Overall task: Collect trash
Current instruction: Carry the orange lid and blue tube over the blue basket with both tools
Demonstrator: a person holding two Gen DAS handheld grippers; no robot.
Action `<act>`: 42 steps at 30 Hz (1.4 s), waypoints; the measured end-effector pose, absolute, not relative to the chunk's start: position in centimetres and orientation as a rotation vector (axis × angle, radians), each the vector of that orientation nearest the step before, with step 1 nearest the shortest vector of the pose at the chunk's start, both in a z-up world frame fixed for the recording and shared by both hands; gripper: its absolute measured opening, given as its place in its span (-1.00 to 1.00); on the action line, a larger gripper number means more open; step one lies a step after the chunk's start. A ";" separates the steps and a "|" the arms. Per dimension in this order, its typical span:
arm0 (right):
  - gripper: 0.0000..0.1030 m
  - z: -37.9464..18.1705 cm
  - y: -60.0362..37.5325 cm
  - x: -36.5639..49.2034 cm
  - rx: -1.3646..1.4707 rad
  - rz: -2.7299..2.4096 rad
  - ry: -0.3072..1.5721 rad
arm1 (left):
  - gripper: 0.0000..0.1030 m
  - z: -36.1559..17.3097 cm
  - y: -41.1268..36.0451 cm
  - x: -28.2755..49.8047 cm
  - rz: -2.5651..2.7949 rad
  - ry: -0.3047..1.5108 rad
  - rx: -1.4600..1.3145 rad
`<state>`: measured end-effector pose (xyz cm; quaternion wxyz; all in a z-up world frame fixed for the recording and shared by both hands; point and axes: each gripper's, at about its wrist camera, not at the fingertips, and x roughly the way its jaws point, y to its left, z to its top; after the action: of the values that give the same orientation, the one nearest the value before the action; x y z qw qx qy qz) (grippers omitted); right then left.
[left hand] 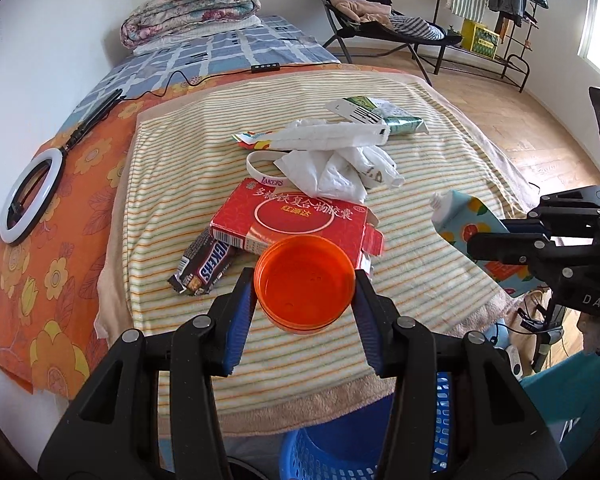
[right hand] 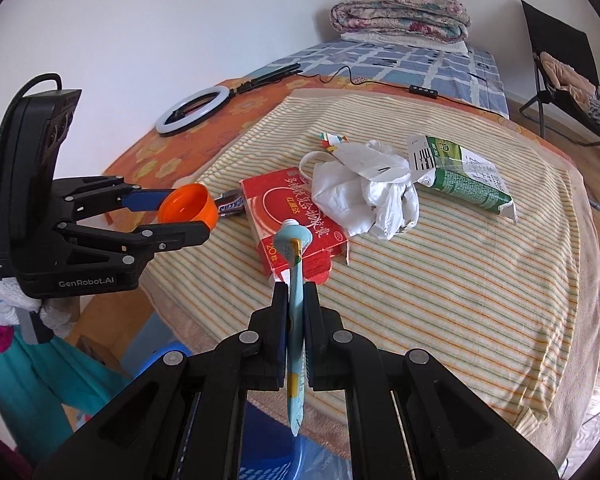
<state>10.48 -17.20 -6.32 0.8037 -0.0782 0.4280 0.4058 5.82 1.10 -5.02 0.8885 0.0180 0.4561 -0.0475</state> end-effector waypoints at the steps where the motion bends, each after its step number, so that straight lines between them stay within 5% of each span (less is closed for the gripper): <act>1: -0.89 -6.2 -17.3 9.7 -0.167 0.871 0.914 | -0.06 -5.1 1.0 5.0 -0.104 0.949 0.035; 21: -0.89 -11.8 -18.6 -1.6 -0.163 0.892 1.039 | -0.06 -12.4 -2.0 -5.7 -0.162 1.110 0.020; 42: -0.89 -16.8 -17.2 -3.2 -0.175 0.889 1.167 | -0.06 -17.3 -2.6 -6.6 -0.146 1.233 0.025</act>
<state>-3.23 -17.20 -16.78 0.7395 -0.0798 0.5317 0.4051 -6.59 -2.64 -17.32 0.8134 0.0116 0.5776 -0.0686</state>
